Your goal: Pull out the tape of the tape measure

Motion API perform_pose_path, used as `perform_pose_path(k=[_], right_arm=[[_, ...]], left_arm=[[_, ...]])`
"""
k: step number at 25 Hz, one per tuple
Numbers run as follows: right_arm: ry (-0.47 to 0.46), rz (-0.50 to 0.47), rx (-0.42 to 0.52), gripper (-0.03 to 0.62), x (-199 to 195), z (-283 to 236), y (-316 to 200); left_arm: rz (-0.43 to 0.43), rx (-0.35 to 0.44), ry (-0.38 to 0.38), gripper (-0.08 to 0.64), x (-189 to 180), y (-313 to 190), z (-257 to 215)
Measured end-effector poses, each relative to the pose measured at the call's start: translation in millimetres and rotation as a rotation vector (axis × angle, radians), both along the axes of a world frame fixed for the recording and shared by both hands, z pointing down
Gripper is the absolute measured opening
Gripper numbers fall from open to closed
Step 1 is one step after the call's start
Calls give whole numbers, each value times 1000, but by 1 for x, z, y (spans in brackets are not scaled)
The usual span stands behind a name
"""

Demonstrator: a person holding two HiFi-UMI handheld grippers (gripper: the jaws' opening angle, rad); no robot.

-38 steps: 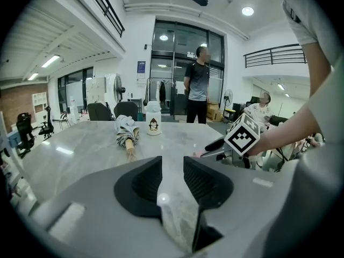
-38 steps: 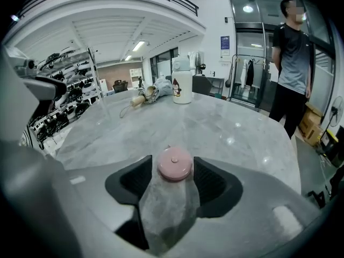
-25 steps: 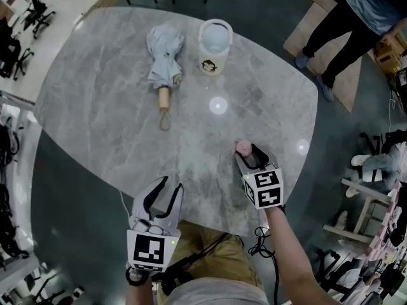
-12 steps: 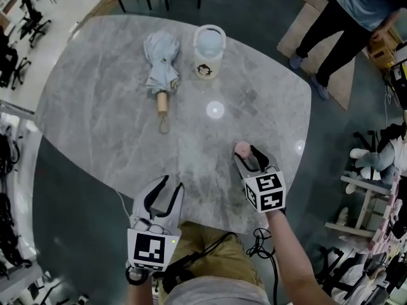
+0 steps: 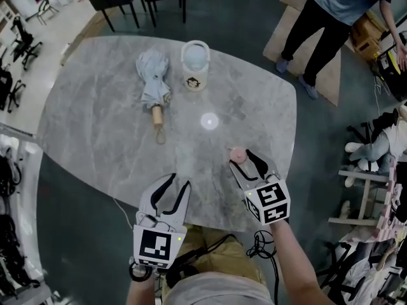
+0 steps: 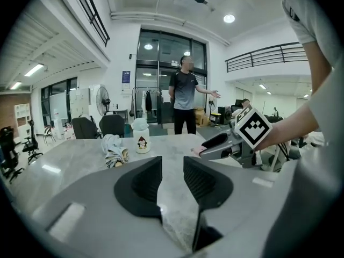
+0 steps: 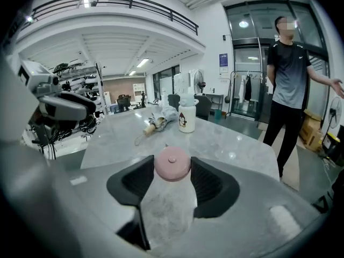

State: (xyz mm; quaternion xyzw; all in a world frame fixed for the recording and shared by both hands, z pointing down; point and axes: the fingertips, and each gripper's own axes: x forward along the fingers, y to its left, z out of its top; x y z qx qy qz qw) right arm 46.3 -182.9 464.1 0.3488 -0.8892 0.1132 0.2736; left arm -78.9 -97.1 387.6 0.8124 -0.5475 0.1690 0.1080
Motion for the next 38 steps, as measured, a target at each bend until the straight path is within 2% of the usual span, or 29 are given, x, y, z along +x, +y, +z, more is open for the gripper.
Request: perform_pose_path(k=[10, 16, 26, 31, 38], right_arm=[[-21, -62, 93, 213, 0, -55, 29], [-47, -121, 123, 213, -6, -75, 47], [-66, -210, 148, 213, -15, -90, 71], [-31, -238, 149, 213, -13, -92, 81], [-49, -252, 152, 213, -7, -93, 87]], left_arm=[[131, 72, -3, 124, 22, -14, -24], [276, 98, 0, 124, 41, -16, -33], [474, 97, -10, 123, 68, -15, -30], [564, 91, -8, 111, 82, -12, -27], [627, 93, -12, 101, 96, -9, -26]])
